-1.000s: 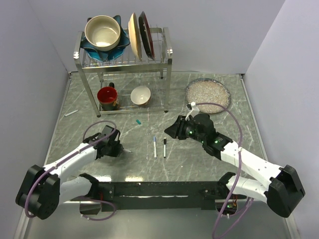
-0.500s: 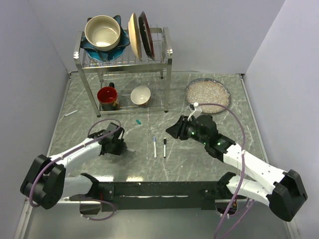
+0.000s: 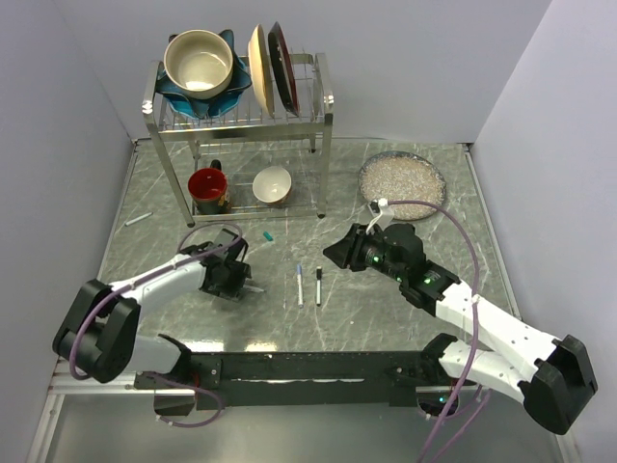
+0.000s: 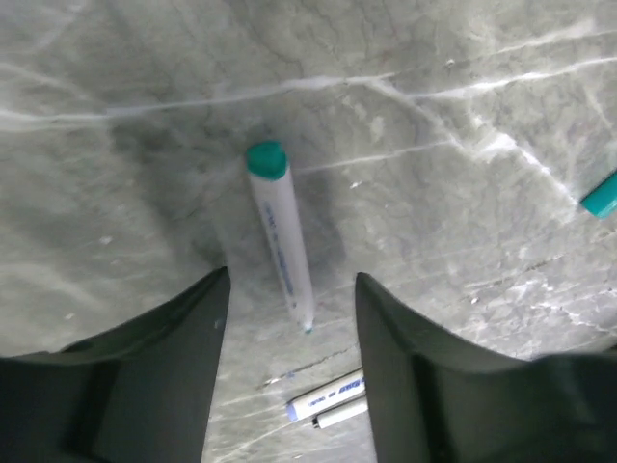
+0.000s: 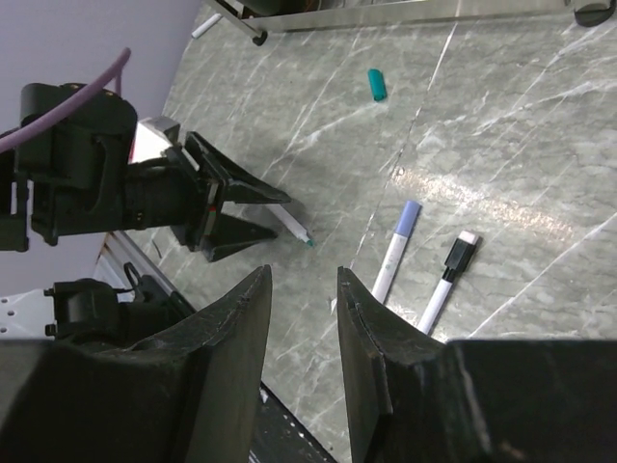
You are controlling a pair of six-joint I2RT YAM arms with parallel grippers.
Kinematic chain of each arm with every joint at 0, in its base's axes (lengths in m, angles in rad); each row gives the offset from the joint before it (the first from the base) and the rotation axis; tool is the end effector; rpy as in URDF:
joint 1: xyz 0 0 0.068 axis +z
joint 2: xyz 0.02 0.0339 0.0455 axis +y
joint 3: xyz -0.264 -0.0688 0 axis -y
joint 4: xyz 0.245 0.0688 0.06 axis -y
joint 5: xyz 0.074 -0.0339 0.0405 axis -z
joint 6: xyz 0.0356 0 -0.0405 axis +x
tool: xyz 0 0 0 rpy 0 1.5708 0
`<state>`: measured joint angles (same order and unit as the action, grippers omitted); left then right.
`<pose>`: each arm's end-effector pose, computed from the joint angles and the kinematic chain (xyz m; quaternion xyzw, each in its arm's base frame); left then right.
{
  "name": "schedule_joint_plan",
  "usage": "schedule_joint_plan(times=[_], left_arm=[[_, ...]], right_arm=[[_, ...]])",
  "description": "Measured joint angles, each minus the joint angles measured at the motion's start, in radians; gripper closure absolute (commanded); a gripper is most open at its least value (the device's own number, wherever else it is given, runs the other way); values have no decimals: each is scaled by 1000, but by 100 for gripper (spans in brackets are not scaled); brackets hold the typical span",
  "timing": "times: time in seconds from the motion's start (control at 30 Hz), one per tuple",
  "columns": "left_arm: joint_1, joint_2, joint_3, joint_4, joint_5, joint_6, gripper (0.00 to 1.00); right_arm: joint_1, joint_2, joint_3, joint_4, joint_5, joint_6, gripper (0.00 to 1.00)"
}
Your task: Insert the pens into the pen caps
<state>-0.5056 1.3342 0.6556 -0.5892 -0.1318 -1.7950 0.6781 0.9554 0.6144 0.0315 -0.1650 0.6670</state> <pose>0.1940 -0.1020 0.1588 -0.6007 0.7824 -0.1109 0.1209 0.1696 0.1441 0.2704 -0.0531 0.8046 0.4182 0.4182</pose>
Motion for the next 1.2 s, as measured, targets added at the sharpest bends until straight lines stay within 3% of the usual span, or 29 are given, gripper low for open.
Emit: schedule_joint_plan(times=[0.13, 0.27, 0.37, 0.5, 0.73, 0.9, 1.07, 1.2], left_arm=[[-13, -82, 26, -80, -50, 51, 21], [-23, -239, 78, -126, -161, 140, 20], [-23, -357, 82, -65, -240, 309, 19], [-23, -405, 78, 132, -251, 687, 19], [-24, -254, 184, 288, -105, 1296, 22], [-34, -142, 279, 233, -31, 1736, 33], [-45, -117, 222, 109, 16, 2047, 33], [-60, -129, 144, 28, 69, 2207, 33]], right_arm=[[0, -16, 0, -9, 10, -8, 59], [0, -30, 0, -14, 16, -11, 58], [0, -42, 0, -19, 18, -11, 58], [0, -57, 0, -26, 18, -15, 58], [0, -97, 0, -53, 30, -39, 58], [0, -147, 0, -101, 51, -60, 59], [0, -239, 0, -163, 77, -66, 59], [0, -376, 0, -201, 120, -63, 58]])
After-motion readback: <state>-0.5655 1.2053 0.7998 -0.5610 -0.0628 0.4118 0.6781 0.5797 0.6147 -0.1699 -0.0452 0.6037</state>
